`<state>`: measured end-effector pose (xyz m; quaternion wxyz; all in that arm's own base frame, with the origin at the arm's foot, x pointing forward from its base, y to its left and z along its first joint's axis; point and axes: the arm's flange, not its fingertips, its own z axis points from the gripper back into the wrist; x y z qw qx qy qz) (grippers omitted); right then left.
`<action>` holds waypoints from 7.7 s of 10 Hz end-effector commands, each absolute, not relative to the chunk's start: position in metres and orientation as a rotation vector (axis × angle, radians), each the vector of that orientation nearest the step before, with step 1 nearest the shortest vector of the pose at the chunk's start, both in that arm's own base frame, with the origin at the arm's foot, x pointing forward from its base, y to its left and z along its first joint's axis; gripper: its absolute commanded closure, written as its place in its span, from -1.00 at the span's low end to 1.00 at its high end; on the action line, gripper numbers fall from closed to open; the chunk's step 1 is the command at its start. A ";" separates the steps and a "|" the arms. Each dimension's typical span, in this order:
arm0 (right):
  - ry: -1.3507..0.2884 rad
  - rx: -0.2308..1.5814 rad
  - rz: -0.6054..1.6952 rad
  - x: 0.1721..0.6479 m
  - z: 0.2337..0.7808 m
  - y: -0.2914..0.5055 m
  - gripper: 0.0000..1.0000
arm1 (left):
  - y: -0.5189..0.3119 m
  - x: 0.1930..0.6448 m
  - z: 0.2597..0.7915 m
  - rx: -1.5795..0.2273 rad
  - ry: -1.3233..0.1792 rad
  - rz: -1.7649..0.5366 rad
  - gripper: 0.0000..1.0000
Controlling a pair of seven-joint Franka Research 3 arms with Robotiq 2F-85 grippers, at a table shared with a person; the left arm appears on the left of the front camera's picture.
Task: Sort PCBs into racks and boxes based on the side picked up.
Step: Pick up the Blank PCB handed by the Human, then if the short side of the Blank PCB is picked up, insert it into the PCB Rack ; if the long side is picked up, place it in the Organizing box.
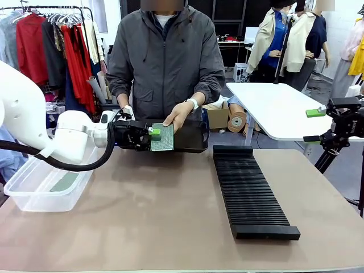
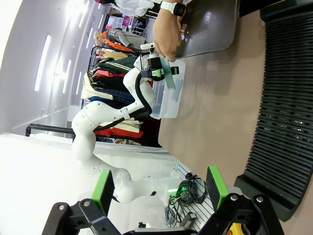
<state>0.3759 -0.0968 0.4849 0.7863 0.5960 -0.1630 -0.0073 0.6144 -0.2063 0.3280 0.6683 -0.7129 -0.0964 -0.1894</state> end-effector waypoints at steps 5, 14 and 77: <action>-0.369 1.295 -0.022 0.375 0.487 -0.095 -1.00 | -0.208 0.622 0.331 -1.643 -0.157 -0.457 1.00; -0.369 1.295 -0.022 0.375 0.487 -0.095 -1.00 | -0.210 0.617 0.329 -1.644 -0.170 -0.453 1.00; -0.369 1.295 -0.022 0.375 0.487 -0.095 -1.00 | 0.072 0.612 0.357 -0.648 0.097 -0.117 1.00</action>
